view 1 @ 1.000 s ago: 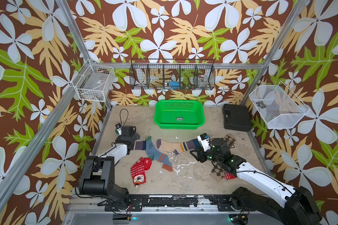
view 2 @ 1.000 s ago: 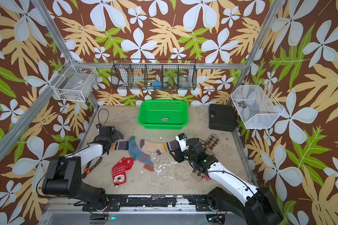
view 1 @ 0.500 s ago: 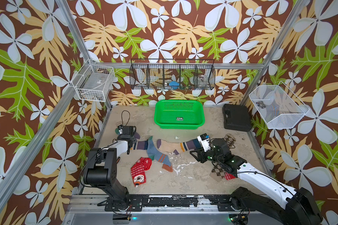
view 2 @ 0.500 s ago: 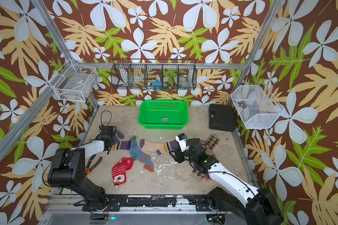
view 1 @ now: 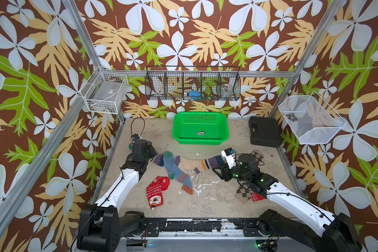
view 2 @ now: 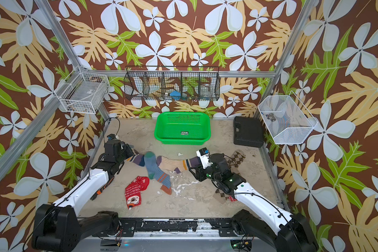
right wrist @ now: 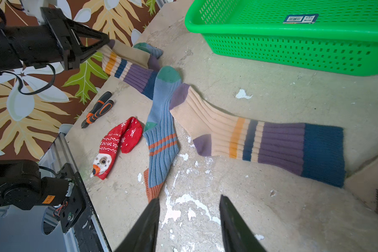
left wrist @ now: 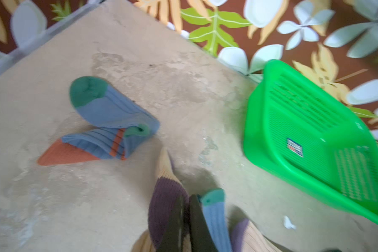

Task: Place the socks together as a pair
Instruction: Pick up the sock from the center of the board.

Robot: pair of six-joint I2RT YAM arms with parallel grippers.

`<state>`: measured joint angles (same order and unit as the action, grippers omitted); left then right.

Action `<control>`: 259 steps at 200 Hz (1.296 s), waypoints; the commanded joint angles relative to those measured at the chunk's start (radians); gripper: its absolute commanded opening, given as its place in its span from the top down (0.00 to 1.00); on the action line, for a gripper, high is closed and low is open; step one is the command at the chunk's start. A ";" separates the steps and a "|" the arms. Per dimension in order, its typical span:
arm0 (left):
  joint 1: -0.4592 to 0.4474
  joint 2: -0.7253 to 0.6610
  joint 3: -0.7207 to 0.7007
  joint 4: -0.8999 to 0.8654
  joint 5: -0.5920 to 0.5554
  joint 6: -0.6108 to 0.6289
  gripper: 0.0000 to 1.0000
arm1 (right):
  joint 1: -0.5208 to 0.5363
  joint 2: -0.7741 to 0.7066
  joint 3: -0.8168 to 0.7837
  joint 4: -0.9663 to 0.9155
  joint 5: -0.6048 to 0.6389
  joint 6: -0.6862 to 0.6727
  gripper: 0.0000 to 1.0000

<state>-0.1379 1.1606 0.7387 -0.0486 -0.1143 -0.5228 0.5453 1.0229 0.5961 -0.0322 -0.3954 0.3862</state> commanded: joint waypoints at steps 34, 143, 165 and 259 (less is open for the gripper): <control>-0.191 -0.145 0.074 -0.156 0.102 -0.012 0.99 | 0.001 -0.053 0.044 -0.062 -0.031 0.006 0.52; -0.685 -0.204 -0.231 0.314 0.089 -0.293 0.97 | -0.048 -0.114 0.069 -0.174 0.073 -0.041 0.52; -0.727 -0.145 -0.299 0.474 0.073 -0.335 0.96 | -0.119 -0.116 0.052 -0.161 0.054 -0.028 0.53; -0.814 0.001 -0.229 0.823 0.132 -0.416 0.96 | -0.188 -0.124 0.027 -0.099 -0.030 0.011 0.54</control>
<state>-0.9203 1.1213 0.4911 0.6498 0.0013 -0.9184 0.3592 0.9100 0.6289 -0.1707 -0.3676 0.3855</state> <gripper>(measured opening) 0.079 0.461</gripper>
